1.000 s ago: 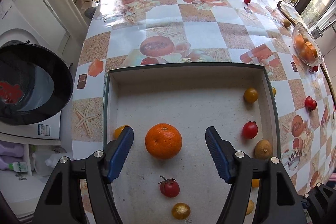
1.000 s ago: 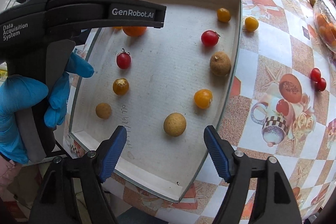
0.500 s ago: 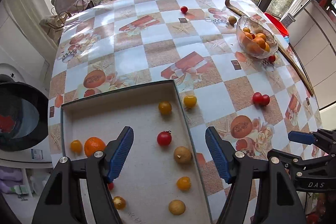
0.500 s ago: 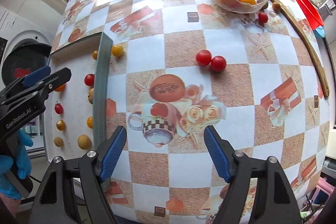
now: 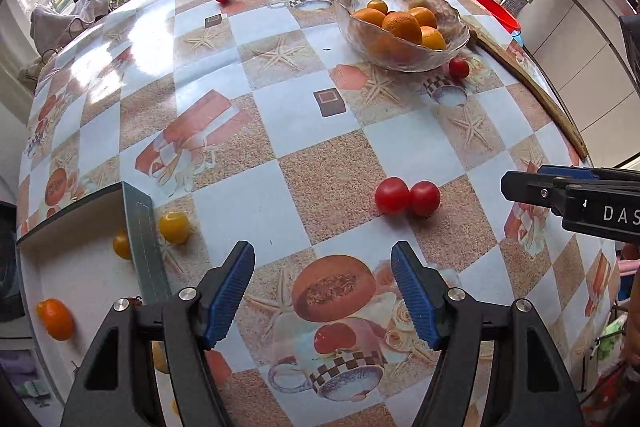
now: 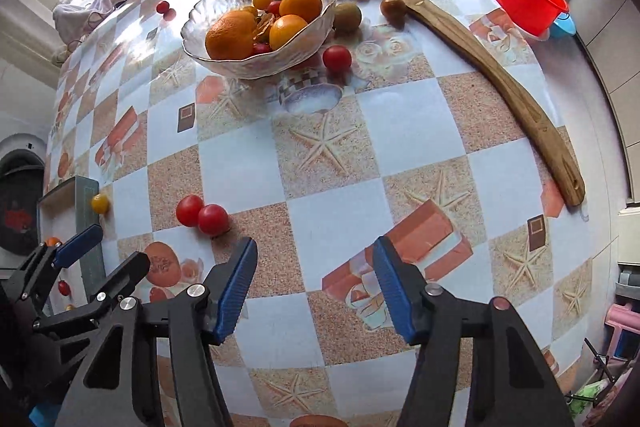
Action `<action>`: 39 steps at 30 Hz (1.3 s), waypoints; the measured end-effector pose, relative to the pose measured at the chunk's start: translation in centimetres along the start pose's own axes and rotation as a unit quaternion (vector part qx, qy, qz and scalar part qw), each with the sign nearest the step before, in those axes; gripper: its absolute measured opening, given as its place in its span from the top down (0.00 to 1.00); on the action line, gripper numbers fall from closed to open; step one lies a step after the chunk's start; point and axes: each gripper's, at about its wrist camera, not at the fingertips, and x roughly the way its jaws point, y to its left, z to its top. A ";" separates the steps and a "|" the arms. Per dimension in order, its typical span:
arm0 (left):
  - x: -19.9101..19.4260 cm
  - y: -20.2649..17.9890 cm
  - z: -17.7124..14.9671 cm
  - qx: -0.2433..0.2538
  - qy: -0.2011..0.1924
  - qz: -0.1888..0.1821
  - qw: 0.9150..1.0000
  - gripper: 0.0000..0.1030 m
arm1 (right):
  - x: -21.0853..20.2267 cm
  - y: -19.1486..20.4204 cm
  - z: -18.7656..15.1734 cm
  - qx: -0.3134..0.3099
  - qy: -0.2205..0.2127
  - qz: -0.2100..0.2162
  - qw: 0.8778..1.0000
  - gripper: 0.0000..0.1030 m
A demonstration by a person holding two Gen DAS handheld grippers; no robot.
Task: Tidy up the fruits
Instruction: 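Grasp a red cherry tomato with the left tool while the right tool grasps another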
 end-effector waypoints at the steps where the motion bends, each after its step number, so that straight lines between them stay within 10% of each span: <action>1: 0.5 -0.3 0.1 -0.001 0.001 -0.001 1.000 0.30 | 0.3 -0.3 0.4 -0.003 0.000 0.001 1.000 0.41; 23: 3.6 -3.4 2.6 0.005 -0.006 0.024 1.000 0.30 | 3.3 0.1 7.9 -0.102 -0.078 0.000 0.992 0.52; 29: 3.4 -4.5 2.8 0.011 -0.008 0.025 1.000 0.54 | 3.3 0.2 8.5 -0.121 -0.087 0.004 0.989 0.81; 33: 3.2 -4.5 2.9 0.003 -0.005 0.013 1.000 0.76 | 3.0 -0.3 8.3 -0.114 -0.081 0.015 0.990 0.83; 39: 2.9 -3.6 2.4 -0.041 0.007 -0.023 0.999 0.78 | 1.7 -1.6 6.8 -0.097 -0.065 0.036 0.993 0.83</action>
